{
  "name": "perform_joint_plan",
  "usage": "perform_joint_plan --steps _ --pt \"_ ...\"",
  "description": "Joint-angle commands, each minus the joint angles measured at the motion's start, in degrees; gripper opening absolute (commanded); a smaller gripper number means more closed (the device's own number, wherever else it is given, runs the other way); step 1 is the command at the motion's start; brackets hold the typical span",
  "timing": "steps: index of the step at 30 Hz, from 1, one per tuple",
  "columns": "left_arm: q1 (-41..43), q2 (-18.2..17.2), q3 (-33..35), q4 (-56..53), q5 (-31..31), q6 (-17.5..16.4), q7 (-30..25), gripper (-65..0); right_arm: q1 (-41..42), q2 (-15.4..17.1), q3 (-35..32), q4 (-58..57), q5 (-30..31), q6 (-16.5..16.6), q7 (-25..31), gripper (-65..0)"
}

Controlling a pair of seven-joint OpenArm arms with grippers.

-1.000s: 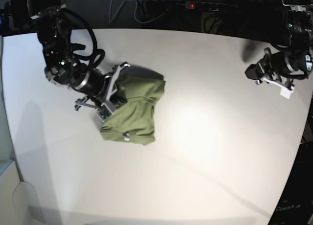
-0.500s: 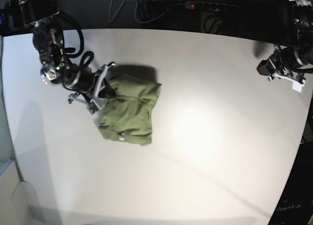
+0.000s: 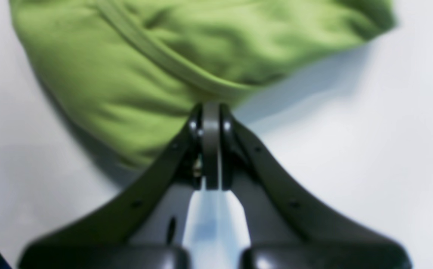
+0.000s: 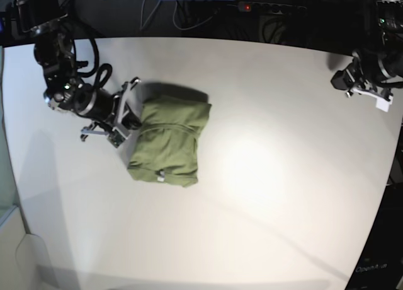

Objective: Fold the T-shirt properly
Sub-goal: 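Press the folded bundle's edge flat with the right gripper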

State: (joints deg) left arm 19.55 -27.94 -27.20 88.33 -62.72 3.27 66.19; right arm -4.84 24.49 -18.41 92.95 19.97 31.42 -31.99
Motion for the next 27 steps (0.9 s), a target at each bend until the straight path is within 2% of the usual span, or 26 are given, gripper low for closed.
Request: perform_joint_plan --steps 1,6,10,14,20,27 --pt "-0.17 -0.94 -0.45 0.85 -1.06 -0.23 -0.22 -63.4 0.4 0.52 0.52 2.83 0.91 0.19 0.38 -64.7" --pt "-0.25 -0.94 -0.27 0.85 -1.06 -0.23 -0.13 -63.4 -0.83 0.17 3.51 12.68 1.18 0.19 -5.59 -64.7" --pt "-0.08 -0.94 -0.36 0.85 -1.06 -0.23 -0.13 -63.4 -3.2 -4.05 3.07 18.31 1.18 0.19 -8.76 -64.7" --pt "-0.08 -0.94 -0.36 0.85 -1.06 -0.23 -0.04 -63.4 -3.82 -6.6 0.44 16.81 1.0 0.19 -8.5 -64.7" --pt "0.01 -0.94 -0.45 0.85 -1.06 -0.23 0.05 -63.4 -3.11 -6.69 -3.43 12.68 0.91 0.19 -8.41 -64.7" --pt "0.01 -0.85 -0.45 0.85 -1.06 -0.23 0.05 -63.4 -1.53 -6.42 -3.43 2.31 0.91 0.19 -1.99 -64.7"
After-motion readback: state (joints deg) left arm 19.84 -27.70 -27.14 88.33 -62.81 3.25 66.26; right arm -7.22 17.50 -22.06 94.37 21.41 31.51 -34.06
